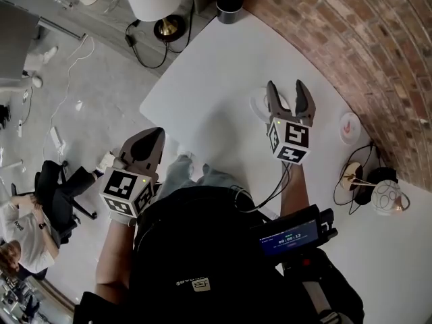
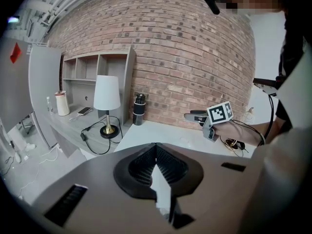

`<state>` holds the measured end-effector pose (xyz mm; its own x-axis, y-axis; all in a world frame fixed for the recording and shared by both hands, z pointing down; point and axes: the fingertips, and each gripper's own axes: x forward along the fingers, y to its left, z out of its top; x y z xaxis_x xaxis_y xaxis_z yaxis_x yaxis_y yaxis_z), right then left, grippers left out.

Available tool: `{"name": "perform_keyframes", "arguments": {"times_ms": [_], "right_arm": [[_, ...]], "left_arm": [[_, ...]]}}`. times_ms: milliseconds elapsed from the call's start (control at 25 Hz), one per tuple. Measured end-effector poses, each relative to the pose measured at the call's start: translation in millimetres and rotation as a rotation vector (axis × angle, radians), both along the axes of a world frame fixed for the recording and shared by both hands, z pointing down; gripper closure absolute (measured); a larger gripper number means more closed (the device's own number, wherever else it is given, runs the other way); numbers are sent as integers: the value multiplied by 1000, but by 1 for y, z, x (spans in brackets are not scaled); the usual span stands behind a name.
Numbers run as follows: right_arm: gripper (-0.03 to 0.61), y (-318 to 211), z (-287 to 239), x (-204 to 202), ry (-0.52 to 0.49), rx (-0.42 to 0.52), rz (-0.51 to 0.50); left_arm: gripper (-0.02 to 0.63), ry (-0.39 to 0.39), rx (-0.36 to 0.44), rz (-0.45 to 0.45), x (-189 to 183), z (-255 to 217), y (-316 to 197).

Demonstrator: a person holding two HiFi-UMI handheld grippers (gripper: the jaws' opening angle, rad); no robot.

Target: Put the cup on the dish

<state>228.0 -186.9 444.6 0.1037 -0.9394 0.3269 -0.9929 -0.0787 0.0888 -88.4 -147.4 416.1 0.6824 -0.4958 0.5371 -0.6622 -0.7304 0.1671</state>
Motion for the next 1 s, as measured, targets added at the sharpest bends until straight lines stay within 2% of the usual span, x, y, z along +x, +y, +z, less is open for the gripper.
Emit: {"name": "perform_keyframes", "arguments": {"times_ms": [280,560,1000], "right_arm": [[274,17,-45,-14,61,58,8],[305,41,-89,-18,35,140,69],[325,84,-143,-27,24,231,142]], "left_arm": [[609,17,11,93,6,-6,-10],[609,54,25,186,16,-14,-18],[609,137,33,332,52,-28,-22]]}}
